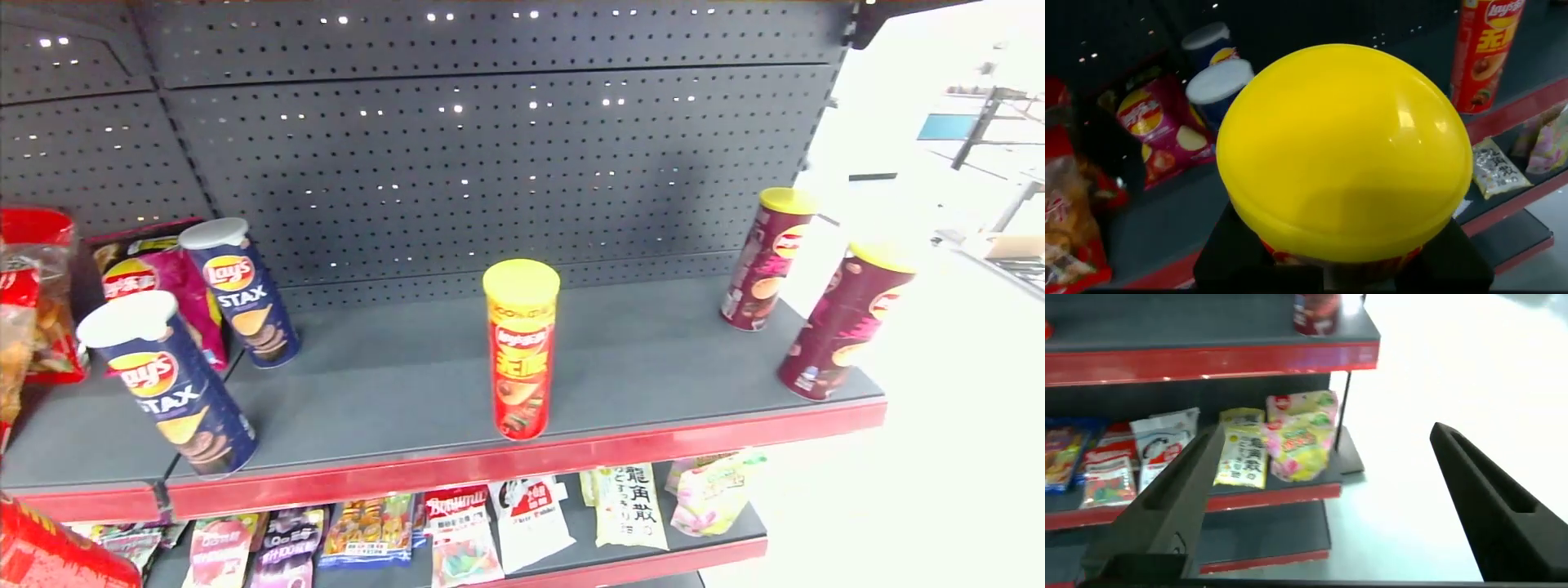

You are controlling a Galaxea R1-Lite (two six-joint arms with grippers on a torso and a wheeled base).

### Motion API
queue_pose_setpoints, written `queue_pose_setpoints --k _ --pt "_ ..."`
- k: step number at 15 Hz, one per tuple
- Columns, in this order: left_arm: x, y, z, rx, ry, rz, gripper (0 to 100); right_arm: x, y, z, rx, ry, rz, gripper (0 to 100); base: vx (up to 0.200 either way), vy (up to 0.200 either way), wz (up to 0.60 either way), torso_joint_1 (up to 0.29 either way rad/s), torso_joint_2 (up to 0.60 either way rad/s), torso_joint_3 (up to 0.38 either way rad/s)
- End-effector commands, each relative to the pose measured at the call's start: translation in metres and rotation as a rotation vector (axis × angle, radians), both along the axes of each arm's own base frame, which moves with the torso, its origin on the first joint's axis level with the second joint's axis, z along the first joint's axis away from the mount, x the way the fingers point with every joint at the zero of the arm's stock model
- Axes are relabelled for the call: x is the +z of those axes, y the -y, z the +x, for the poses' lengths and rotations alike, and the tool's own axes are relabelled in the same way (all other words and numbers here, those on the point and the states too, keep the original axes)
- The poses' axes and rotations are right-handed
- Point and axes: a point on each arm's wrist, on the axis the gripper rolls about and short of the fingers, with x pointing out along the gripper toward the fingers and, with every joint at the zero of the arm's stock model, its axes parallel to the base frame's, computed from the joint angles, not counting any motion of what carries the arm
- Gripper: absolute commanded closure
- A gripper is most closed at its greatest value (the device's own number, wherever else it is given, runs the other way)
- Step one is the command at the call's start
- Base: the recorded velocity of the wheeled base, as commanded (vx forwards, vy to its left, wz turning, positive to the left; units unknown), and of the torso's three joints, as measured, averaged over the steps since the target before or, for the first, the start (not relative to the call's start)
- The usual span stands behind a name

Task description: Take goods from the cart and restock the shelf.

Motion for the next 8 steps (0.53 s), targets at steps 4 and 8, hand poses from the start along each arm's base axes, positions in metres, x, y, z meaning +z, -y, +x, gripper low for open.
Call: queue_pose_setpoints --k 4,8 --pt "0.0004 -0.0002 -0.001 -0.002 0.006 -0.002 100 0.0002 -0.0001 0.0003 0.003 -0.003 0.006 0 0.0 0.0 0.0 0.0 0.0 0.0" --pt "0.0008 -0.0007 -0.0029 0.001 0.016 -0.006 100 -0.0021 -0.002 0.0034 0.072 0.047 0.051 0 0.0 0.0 0.0 0.0 0.0 0.0"
